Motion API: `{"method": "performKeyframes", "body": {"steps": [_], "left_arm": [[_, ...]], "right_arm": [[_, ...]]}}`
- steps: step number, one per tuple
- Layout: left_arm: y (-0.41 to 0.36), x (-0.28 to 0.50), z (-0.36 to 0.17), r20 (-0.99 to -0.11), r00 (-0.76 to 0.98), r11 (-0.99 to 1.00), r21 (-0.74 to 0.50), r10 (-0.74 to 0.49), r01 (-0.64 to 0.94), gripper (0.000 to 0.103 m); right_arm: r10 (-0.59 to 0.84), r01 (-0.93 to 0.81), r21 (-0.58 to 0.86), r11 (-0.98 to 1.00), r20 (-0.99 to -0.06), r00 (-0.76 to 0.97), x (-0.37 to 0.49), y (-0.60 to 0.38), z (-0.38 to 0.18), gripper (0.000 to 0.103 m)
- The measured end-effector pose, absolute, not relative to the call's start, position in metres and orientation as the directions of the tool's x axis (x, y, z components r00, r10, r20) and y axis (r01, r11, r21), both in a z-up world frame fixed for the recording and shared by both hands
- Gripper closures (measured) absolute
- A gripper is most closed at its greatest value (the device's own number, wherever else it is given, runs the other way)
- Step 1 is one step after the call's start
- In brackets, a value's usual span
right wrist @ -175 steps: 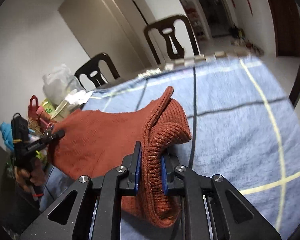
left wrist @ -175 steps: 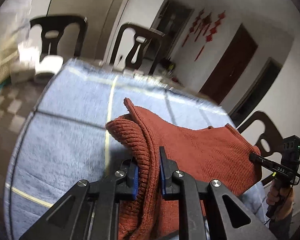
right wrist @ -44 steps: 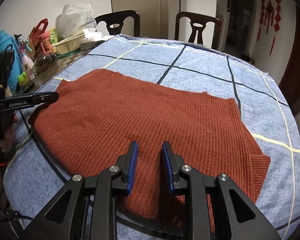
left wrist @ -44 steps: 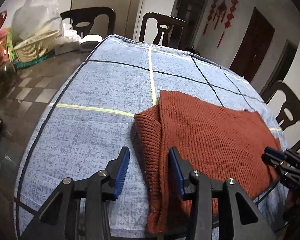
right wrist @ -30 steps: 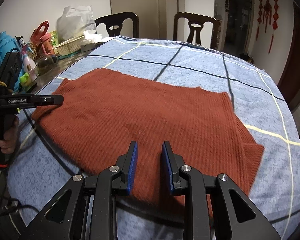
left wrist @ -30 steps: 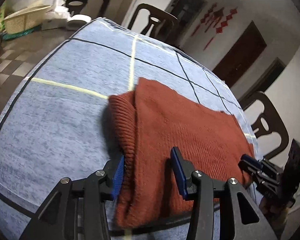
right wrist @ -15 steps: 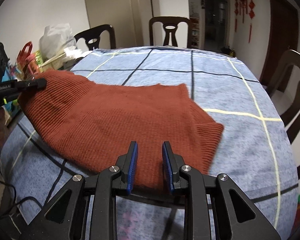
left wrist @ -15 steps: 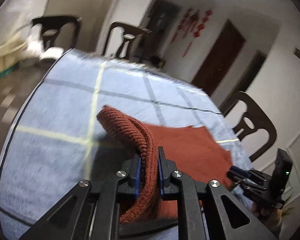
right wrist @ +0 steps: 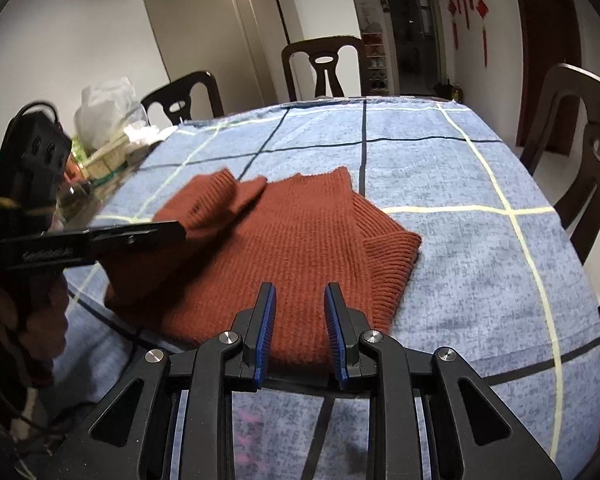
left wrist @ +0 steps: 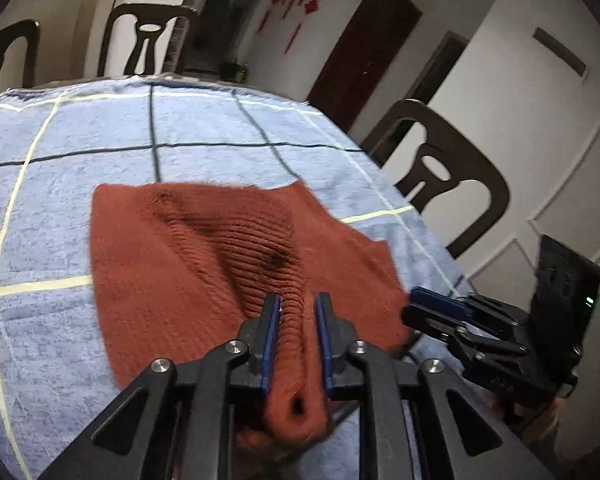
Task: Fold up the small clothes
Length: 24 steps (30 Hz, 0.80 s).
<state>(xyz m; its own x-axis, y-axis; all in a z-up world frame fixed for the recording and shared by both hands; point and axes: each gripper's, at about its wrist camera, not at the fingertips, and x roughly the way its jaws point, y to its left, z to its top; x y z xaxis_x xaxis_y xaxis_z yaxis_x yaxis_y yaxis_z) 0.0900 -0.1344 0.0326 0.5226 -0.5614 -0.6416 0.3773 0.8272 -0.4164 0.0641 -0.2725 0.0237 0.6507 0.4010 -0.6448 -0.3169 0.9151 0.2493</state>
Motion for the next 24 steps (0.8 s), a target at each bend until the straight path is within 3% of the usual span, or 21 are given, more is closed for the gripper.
{"method": "performKeyframes", "body": {"steps": [3, 10, 24], "left_arm": [[-0.127, 0.078, 0.048, -0.599, 0.542, 0.808, -0.425, -0.589, 0.409, 0.081], [-0.081, 0.070, 0.046, -0.634, 0.662, 0.916, -0.303, -0.400, 0.263, 0.081], [-0.065, 0.065, 0.015, -0.681, 0.666, 0.952, -0.241, -0.304, 0.189, 0.080]], "right_arm": [[0.459, -0.326, 0.323, 0.888, -0.623, 0.634, 0.068, -0.273, 0.027, 0.066], [0.625, -0.381, 0.499, 0.779, -0.563, 0.540, 0.091, -0.249, 0.028, 0.066], [0.629, -0.333, 0.533, 0.777, -0.659, 0.412, 0.127, -0.216, -0.011, 0.066]]}}
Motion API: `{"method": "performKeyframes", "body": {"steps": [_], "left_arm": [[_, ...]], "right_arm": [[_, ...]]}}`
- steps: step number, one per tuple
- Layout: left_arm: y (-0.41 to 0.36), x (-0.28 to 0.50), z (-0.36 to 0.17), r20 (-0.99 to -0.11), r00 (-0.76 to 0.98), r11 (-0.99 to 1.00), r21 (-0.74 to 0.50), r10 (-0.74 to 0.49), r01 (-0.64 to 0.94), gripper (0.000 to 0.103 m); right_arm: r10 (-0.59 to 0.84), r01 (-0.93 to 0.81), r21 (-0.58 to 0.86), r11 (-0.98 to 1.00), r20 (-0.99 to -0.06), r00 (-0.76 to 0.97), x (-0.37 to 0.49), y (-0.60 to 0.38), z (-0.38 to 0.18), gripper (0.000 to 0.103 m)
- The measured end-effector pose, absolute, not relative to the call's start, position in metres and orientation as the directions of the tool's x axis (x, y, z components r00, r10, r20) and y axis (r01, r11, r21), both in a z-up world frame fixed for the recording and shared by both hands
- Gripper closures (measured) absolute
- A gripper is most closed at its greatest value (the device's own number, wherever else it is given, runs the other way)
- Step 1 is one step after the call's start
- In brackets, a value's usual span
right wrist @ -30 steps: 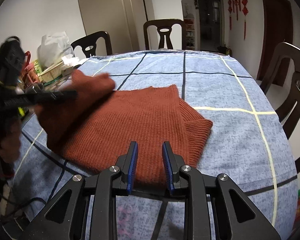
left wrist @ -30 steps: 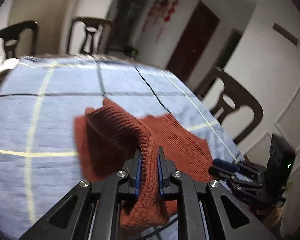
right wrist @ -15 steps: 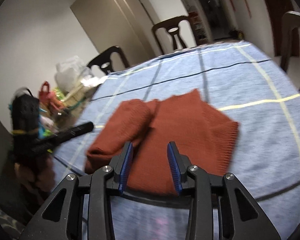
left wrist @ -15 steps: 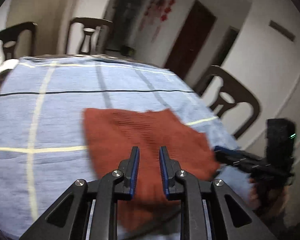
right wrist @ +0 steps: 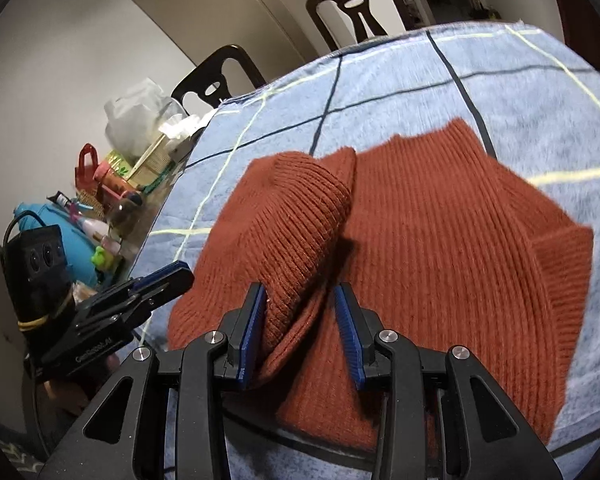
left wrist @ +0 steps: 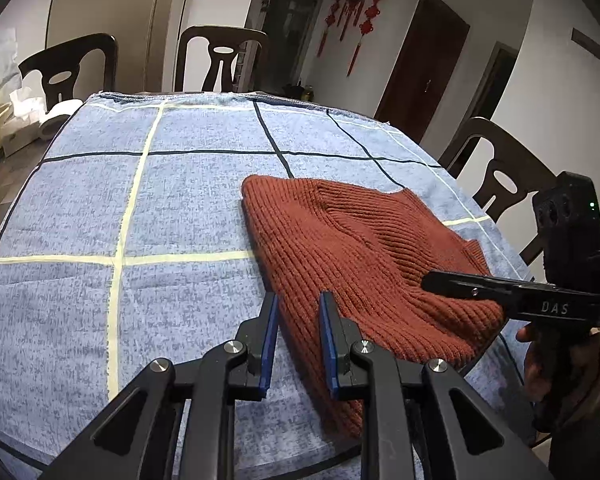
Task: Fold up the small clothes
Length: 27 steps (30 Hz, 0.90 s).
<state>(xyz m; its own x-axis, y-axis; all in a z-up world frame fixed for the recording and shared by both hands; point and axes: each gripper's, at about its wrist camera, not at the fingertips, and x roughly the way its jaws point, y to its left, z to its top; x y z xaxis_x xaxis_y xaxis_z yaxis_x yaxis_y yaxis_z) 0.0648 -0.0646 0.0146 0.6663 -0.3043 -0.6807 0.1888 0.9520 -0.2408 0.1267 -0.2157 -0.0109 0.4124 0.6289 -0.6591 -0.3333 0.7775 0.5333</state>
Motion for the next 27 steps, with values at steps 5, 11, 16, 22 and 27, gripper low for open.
{"method": "performKeyframes", "body": {"steps": [5, 11, 16, 22, 27], "left_arm": [[-0.071, 0.069, 0.012, -0.692, 0.663, 0.958, -0.204, -0.285, 0.200, 0.079], [-0.071, 0.068, 0.011, -0.693, 0.665, 0.961, -0.195, -0.278, 0.198, 0.079], [-0.073, 0.067, 0.010, -0.693, 0.670, 0.964, -0.181, -0.267, 0.197, 0.079], [-0.077, 0.069, 0.015, -0.694, 0.668, 0.963, -0.180, -0.269, 0.201, 0.079], [-0.082, 0.074, 0.031, -0.665, 0.689, 0.957, -0.191, -0.290, 0.218, 0.079]], "right_arm": [[0.622, -0.333, 0.525, 0.783, -0.673, 0.401, 0.131, -0.211, -0.007, 0.066], [0.644, -0.316, 0.561, 0.765, -0.664, 0.380, 0.140, -0.210, -0.012, 0.070], [0.660, -0.346, 0.562, 0.751, -0.646, 0.382, 0.138, -0.209, -0.006, 0.089], [0.688, -0.382, 0.573, 0.725, -0.587, 0.427, 0.134, -0.227, 0.017, 0.090], [0.654, -0.371, 0.541, 0.754, -0.568, 0.499, 0.128, -0.257, 0.035, 0.090]]}}
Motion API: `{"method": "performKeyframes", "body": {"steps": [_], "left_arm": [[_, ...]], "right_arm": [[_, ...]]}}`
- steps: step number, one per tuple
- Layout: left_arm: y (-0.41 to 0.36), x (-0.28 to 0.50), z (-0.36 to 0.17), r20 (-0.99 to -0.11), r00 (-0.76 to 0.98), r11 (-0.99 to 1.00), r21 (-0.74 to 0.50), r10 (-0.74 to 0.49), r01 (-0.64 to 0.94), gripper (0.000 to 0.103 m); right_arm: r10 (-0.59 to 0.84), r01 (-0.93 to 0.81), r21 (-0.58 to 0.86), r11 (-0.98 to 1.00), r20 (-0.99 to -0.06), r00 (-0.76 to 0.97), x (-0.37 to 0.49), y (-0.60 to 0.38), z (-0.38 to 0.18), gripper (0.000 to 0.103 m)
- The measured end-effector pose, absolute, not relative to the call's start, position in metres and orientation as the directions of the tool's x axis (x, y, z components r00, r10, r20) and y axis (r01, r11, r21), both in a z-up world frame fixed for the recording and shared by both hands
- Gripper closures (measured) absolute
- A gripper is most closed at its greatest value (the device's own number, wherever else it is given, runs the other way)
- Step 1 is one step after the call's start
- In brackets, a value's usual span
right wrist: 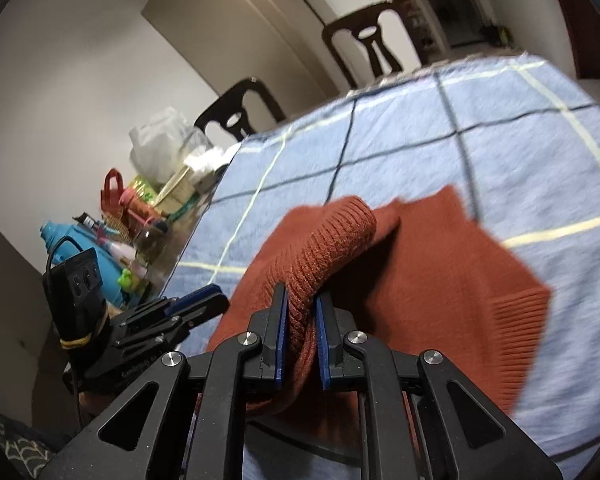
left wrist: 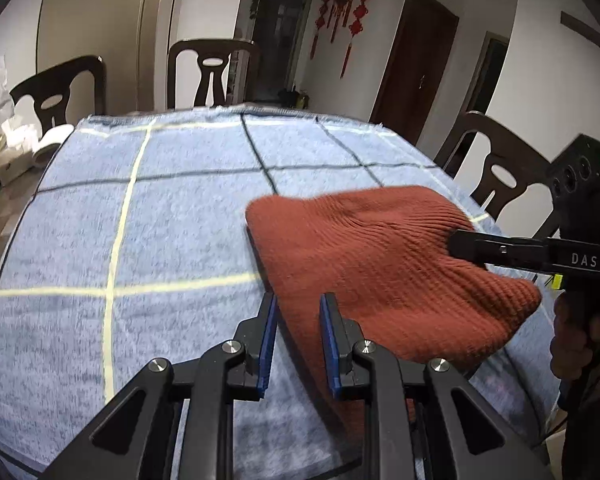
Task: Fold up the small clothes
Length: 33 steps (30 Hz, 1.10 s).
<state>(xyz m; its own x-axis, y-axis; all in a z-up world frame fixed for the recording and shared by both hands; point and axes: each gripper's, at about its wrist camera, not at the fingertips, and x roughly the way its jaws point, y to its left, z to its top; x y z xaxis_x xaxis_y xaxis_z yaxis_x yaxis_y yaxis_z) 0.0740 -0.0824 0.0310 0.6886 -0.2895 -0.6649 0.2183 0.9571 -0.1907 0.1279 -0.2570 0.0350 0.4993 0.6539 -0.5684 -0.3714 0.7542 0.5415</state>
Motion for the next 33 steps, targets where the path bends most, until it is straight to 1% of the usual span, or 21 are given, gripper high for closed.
{"method": "performKeyframes", "body": {"steps": [3, 9, 10, 12, 17, 20, 22, 24, 28, 31, 33], "left_arm": [[-0.091, 0.078, 0.035, -0.656, 0.691, 0.953, -0.193, -0.304, 0.235, 0.079], [-0.114, 0.083, 0.021, -0.684, 0.646, 0.939, -0.195, -0.338, 0.284, 0.079], [-0.116, 0.082, 0.018, -0.688, 0.641, 0.937, -0.195, -0.340, 0.288, 0.079], [-0.118, 0.082, 0.018, -0.688, 0.640, 0.937, -0.194, -0.342, 0.291, 0.079], [-0.120, 0.083, 0.027, -0.682, 0.650, 0.939, -0.183, -0.335, 0.293, 0.079], [-0.127, 0.086, 0.032, -0.669, 0.660, 0.935, -0.176, -0.343, 0.307, 0.079], [-0.133, 0.091, 0.027, -0.678, 0.644, 0.930, -0.181, -0.354, 0.320, 0.079], [-0.137, 0.093, 0.021, -0.691, 0.627, 0.926, -0.183, -0.360, 0.330, 0.079], [-0.137, 0.089, 0.023, -0.691, 0.631, 0.928, -0.174, -0.353, 0.328, 0.079], [-0.136, 0.079, 0.031, -0.673, 0.642, 0.923, -0.178, -0.367, 0.342, 0.079], [-0.139, 0.072, 0.034, -0.664, 0.638, 0.912, -0.184, -0.390, 0.366, 0.079]], "right_arm": [[0.626, -0.325, 0.545, 0.773, -0.570, 0.533, 0.124, -0.282, 0.031, 0.090], [0.582, -0.196, 0.576, 0.794, -0.626, 0.520, 0.124, -0.314, -0.013, 0.090], [0.592, -0.189, 0.592, 0.784, -0.620, 0.514, 0.123, -0.317, -0.019, 0.091], [0.603, -0.187, 0.609, 0.771, -0.603, 0.522, 0.123, -0.321, -0.017, 0.091], [0.583, -0.238, 0.563, 0.792, -0.578, 0.571, 0.119, -0.321, 0.010, 0.091], [0.567, -0.205, 0.563, 0.801, -0.602, 0.561, 0.122, -0.327, -0.003, 0.091], [0.560, -0.187, 0.558, 0.808, -0.630, 0.538, 0.124, -0.327, -0.016, 0.090], [0.570, -0.187, 0.573, 0.798, -0.615, 0.545, 0.121, -0.330, -0.014, 0.089], [0.509, -0.234, 0.476, 0.848, -0.609, 0.608, 0.102, -0.328, 0.018, 0.088], [0.519, -0.305, 0.428, 0.850, -0.588, 0.620, 0.083, -0.316, 0.035, 0.088], [0.522, -0.339, 0.399, 0.852, -0.605, 0.601, 0.077, -0.305, 0.032, 0.088]]}}
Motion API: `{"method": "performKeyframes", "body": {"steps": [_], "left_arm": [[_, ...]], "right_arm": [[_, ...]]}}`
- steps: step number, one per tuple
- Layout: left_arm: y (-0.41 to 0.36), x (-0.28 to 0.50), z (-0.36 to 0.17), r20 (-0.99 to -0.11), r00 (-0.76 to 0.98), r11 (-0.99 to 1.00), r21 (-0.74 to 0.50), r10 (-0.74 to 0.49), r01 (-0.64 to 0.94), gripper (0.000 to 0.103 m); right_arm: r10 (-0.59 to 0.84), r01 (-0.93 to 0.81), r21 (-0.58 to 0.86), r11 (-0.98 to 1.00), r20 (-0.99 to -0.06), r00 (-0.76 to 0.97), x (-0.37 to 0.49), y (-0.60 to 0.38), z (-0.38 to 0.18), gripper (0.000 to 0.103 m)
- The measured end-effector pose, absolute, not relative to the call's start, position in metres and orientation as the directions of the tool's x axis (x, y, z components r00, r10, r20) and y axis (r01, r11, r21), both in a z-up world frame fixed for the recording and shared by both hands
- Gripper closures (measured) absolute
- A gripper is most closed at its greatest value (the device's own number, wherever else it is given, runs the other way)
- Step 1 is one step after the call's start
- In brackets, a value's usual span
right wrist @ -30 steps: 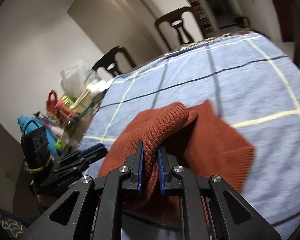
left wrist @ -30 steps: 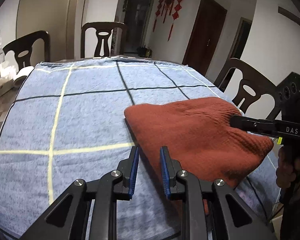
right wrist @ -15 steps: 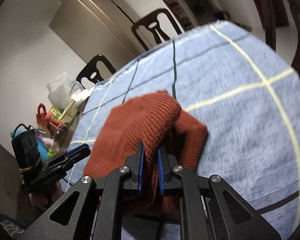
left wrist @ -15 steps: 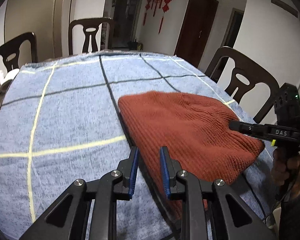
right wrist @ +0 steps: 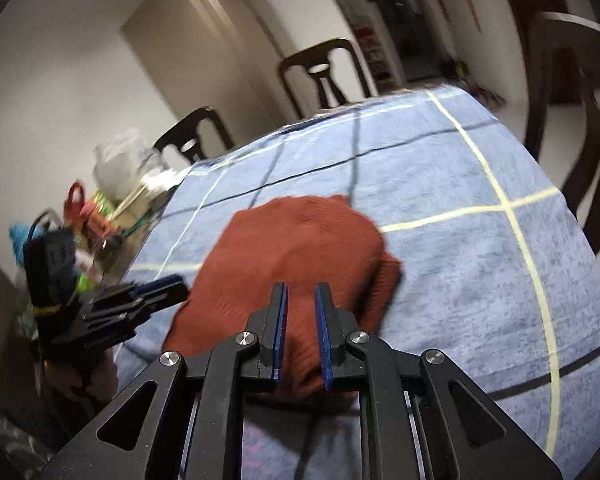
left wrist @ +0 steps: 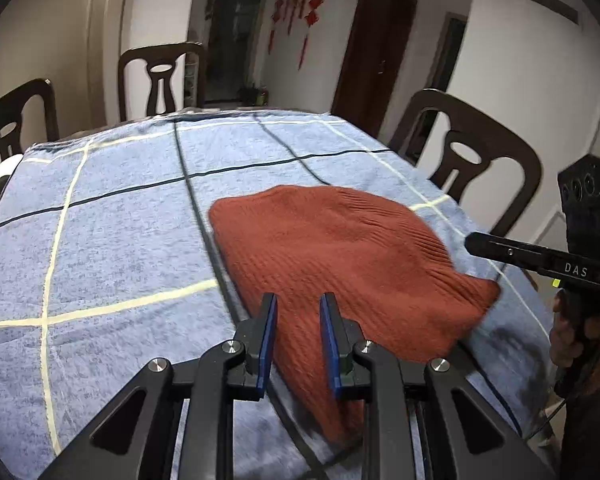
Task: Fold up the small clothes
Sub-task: 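Lay the folded sweater down and open both tools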
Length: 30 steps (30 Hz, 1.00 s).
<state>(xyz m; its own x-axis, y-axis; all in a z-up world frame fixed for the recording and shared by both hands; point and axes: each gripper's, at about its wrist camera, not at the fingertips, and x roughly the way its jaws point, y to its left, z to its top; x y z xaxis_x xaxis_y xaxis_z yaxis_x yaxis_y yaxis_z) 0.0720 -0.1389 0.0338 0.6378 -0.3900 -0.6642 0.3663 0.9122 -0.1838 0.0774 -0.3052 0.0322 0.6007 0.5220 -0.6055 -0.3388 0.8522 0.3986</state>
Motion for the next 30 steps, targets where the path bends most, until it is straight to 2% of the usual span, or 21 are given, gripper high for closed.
{"method": "performKeyframes", "body": {"steps": [4, 6, 11, 15, 19, 22, 25, 30], "left_arm": [[-0.147, 0.063, 0.023, -0.678, 0.618, 0.903, -0.171, -0.398, 0.394, 0.078], [-0.146, 0.061, 0.019, -0.671, 0.629, 0.906, -0.169, -0.394, 0.387, 0.076], [-0.140, 0.065, 0.026, -0.682, 0.610, 0.906, -0.204, -0.403, 0.370, 0.075], [-0.143, 0.085, 0.037, -0.671, 0.654, 0.930, -0.166, -0.349, 0.326, 0.075], [-0.147, 0.115, 0.029, -0.688, 0.663, 0.951, -0.147, -0.295, 0.271, 0.075], [-0.143, 0.127, 0.012, -0.714, 0.638, 0.955, -0.171, -0.288, 0.241, 0.071], [-0.139, 0.125, 0.007, -0.698, 0.648, 0.951, -0.193, -0.307, 0.242, 0.068], [-0.139, 0.122, 0.010, -0.697, 0.645, 0.949, -0.201, -0.314, 0.244, 0.068]], "right_arm": [[0.444, -0.318, 0.313, 0.895, -0.698, 0.562, 0.081, -0.298, 0.001, 0.090], [0.465, -0.316, 0.342, 0.885, -0.678, 0.569, 0.080, -0.304, 0.001, 0.091], [0.433, -0.315, 0.298, 0.901, -0.671, 0.602, 0.086, -0.297, 0.020, 0.090], [0.410, -0.285, 0.294, 0.912, -0.648, 0.643, 0.108, -0.294, 0.028, 0.088], [0.328, -0.199, 0.261, 0.945, -0.712, 0.622, 0.140, -0.294, 0.003, 0.088], [0.355, -0.182, 0.314, 0.932, -0.685, 0.636, 0.144, -0.304, -0.006, 0.088], [0.354, -0.180, 0.315, 0.932, -0.680, 0.642, 0.142, -0.305, -0.007, 0.088], [0.360, -0.182, 0.322, 0.929, -0.679, 0.640, 0.132, -0.305, 0.004, 0.088]]}}
